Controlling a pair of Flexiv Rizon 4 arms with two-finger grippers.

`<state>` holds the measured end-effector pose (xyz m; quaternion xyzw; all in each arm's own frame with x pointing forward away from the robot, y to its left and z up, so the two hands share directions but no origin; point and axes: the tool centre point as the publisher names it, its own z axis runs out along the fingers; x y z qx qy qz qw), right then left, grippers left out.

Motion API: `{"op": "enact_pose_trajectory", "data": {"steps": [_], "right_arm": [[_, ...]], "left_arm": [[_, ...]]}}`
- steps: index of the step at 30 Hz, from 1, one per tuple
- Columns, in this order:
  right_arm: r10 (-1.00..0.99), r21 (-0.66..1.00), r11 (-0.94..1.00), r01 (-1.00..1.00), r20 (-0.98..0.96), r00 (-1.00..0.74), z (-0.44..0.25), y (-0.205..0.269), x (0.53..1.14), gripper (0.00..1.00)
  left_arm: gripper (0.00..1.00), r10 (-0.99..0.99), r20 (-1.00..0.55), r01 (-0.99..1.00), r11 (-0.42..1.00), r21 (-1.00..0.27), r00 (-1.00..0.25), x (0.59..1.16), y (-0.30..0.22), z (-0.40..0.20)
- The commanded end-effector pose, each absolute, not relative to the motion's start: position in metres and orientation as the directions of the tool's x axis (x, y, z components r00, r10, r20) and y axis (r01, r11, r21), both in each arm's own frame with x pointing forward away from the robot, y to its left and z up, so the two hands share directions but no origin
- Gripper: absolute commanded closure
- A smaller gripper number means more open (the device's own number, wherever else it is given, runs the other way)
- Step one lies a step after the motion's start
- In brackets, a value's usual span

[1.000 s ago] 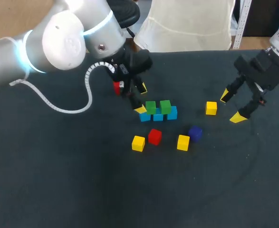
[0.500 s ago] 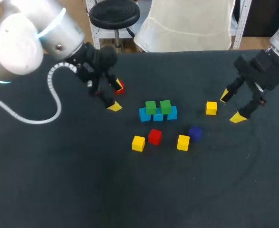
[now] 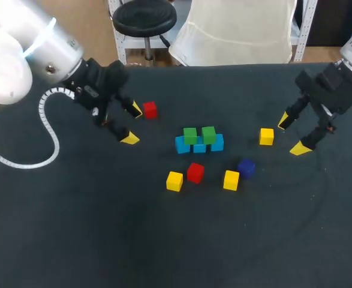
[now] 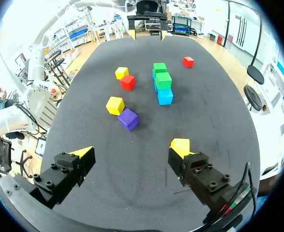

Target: Place the blue cubes, place green cubes on the blue cubes, place the yellow cubes on the green cubes, then place the red cubes on the yellow cubes, and place purple cube on the red cubes.

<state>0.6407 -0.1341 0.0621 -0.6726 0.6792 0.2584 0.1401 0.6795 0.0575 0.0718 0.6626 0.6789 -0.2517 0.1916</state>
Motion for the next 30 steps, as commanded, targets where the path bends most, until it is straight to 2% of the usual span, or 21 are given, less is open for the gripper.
{"op": "enact_pose_trajectory", "data": {"steps": [1, 14, 21, 30], "right_arm": [[-0.840, 0.164, -0.040, -0.986, -0.540, -0.055, 0.062, -0.134, 0.642, 0.00], [-0.840, 0.164, -0.040, -0.986, -0.540, -0.055, 0.062, -0.134, 0.642, 0.00], [-0.744, 0.069, 0.031, -0.997, -0.664, -0.070, 0.066, -0.104, 0.618, 0.00], [-0.785, 0.046, 0.093, -0.995, -0.612, -0.101, 0.063, -0.046, 0.589, 0.00]], "left_arm": [[0.00, 0.800, -0.598, 0.996, -0.004, -0.085, -0.048, 0.678, 0.060, 0.071], [0.00, 0.800, -0.598, 0.996, -0.004, -0.085, -0.048, 0.678, 0.060, 0.071], [0.00, 0.800, -0.598, 0.996, -0.004, -0.085, -0.048, 0.678, 0.060, 0.071], [0.00, 0.800, -0.598, 0.996, -0.004, -0.085, -0.048, 0.678, 0.060, 0.071]]}}
